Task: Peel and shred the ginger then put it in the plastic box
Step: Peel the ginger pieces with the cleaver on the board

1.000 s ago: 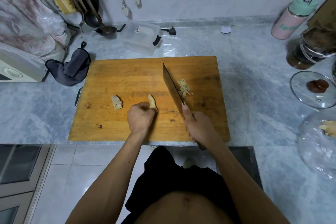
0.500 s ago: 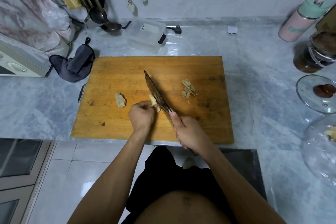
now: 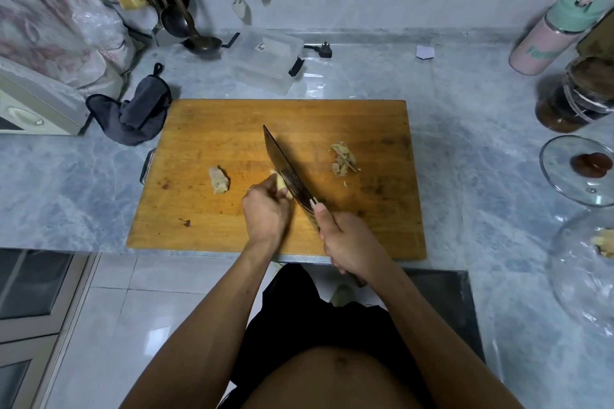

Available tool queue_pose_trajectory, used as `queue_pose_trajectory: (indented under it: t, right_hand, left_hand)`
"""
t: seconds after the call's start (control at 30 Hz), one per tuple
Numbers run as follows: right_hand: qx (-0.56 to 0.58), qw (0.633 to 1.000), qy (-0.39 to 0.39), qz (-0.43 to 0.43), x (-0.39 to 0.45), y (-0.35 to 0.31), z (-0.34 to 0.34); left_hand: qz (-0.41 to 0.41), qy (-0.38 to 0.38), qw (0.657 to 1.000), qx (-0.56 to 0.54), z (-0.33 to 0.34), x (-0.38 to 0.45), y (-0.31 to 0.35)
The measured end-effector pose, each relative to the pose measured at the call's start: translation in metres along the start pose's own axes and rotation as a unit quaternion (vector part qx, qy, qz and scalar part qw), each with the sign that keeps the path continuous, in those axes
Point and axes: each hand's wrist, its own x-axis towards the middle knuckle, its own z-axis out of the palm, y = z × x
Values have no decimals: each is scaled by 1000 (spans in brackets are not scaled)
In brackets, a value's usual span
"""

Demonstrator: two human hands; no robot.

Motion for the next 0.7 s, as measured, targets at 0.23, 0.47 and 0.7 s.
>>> queue_pose_trajectory:
  t: [0.23,0.47,0.7]
  right_hand:
    - [-6,1000,-3,5,-2,-2,-2]
    - [-11,1000,6,5,-4,-3,-2]
    - [-23,1000,11,4,-5,-4,0]
  left_hand:
    - [-4,-17,1000,13,0,5,0]
    - [19,-26,999,25,-3,5,2]
    - [25,-28,999,25,-4,6,1]
